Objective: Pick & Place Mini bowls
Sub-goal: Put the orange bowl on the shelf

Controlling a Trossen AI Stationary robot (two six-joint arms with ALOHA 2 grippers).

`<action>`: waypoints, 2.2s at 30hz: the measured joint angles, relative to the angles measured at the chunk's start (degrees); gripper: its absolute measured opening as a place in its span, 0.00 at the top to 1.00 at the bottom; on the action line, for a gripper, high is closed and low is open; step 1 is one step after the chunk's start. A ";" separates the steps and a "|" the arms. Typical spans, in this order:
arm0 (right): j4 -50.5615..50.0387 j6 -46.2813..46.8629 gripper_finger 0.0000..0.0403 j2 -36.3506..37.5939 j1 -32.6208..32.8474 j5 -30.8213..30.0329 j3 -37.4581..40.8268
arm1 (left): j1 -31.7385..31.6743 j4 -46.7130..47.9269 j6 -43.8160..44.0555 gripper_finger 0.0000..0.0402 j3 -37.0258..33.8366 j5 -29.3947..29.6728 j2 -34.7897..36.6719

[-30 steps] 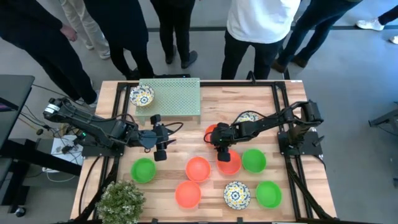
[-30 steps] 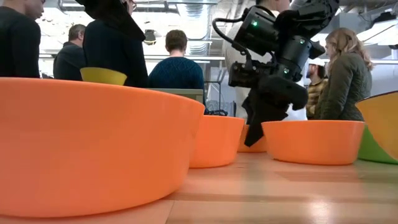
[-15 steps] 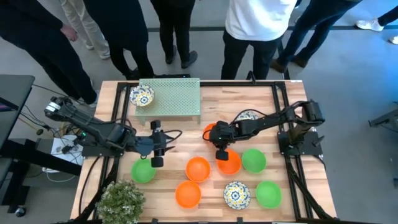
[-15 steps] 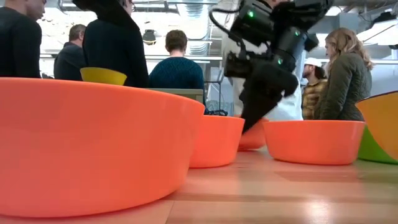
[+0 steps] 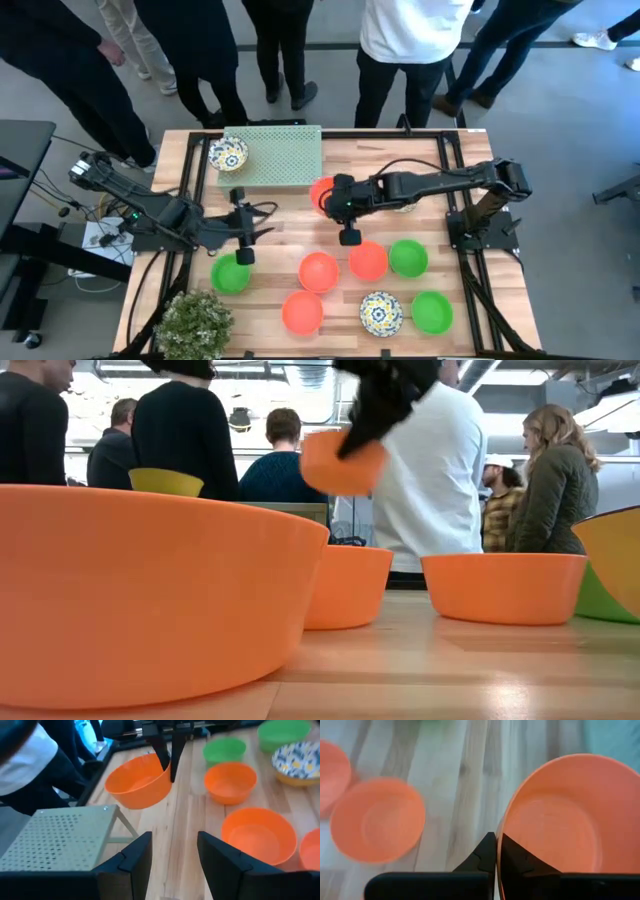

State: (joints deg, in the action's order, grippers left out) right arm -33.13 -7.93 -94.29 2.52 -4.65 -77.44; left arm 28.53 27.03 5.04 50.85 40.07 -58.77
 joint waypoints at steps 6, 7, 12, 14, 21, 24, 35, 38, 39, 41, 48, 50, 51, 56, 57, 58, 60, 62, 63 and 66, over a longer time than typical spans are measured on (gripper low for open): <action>0.93 -8.90 1.00 -0.41 -1.02 -2.00 -5.79 | 0.00 -0.07 -0.02 0.60 0.00 0.07 7.19; 1.41 -10.22 1.00 -0.51 -1.47 -2.43 -6.35 | 0.00 -0.05 -0.02 0.60 0.00 0.07 8.12; 6.17 -14.67 1.00 -0.63 -4.62 -1.12 -7.27 | -0.02 -0.07 -0.25 0.60 0.00 0.12 10.85; 7.62 -15.66 1.00 -0.63 -5.78 0.14 -7.27 | -0.02 -0.07 -0.26 0.60 0.00 0.22 11.23; 11.45 -18.29 1.00 -0.67 -8.67 0.89 -7.24 | -0.03 -0.72 -2.84 0.60 0.00 0.74 11.40; 11.13 -19.05 1.00 -0.69 -9.41 1.69 -8.32 | -0.57 -1.76 -3.28 0.60 0.00 0.87 11.40; 12.05 -20.75 1.00 -8.04 -11.38 6.30 -17.98 | -1.20 -6.39 -7.38 0.60 0.04 0.87 11.42; 9.44 -20.97 1.00 -13.08 -12.30 6.30 -22.50 | -1.19 -6.59 -7.80 0.60 0.04 0.85 11.45; 9.47 -20.82 1.00 -14.60 -12.65 6.36 -24.12 | -1.20 -6.53 -7.80 0.60 0.04 0.85 11.47; 8.01 -20.62 1.00 -16.88 -13.32 6.92 -26.94 | -1.19 -6.58 -7.80 0.60 0.04 0.85 11.44; 1.68 -20.23 1.00 -22.39 -14.84 8.72 -30.83 | -1.20 -5.97 -7.80 0.60 0.04 0.86 11.44; -1.91 -20.28 1.00 -22.43 -14.82 8.76 -30.83 | -1.21 -4.25 -8.16 0.60 0.04 0.95 11.21; -2.54 -20.88 1.00 -22.39 -14.76 8.88 -30.86 | -1.38 -3.29 -8.98 0.60 0.04 1.05 10.91; -4.12 -22.21 1.00 -21.35 -13.78 9.34 -30.92 | -6.09 -1.76 -15.69 0.60 -0.85 1.05 7.43; -4.63 -22.49 1.00 -20.88 -13.56 9.43 -30.94 | -7.90 -1.79 -17.06 0.60 -0.87 1.03 6.26; -5.73 -22.61 1.00 -20.52 -13.32 9.58 -30.94 | -9.78 -1.95 -18.44 0.60 -0.87 1.03 5.08; -6.74 -22.60 1.00 -20.32 -12.58 9.87 -30.96 | -14.01 -2.23 -21.52 0.59 -0.90 0.68 2.82; -9.48 -22.63 1.00 -20.19 -11.81 10.68 -30.91 | -17.88 -3.82 -24.47 0.58 -0.90 -2.68 0.77; -10.30 -22.63 1.00 -20.19 -11.33 10.80 -30.83 | -19.56 -4.48 -25.50 0.57 -0.90 -5.64 -0.07; -10.78 -22.80 1.00 -20.17 -10.21 10.89 -30.89 | -22.68 -6.75 -26.27 0.56 -0.90 -13.66 -1.87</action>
State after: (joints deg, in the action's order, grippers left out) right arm -43.91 -30.74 -114.45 -7.68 6.24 -108.33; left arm 5.86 20.28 -21.23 49.95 26.42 -60.64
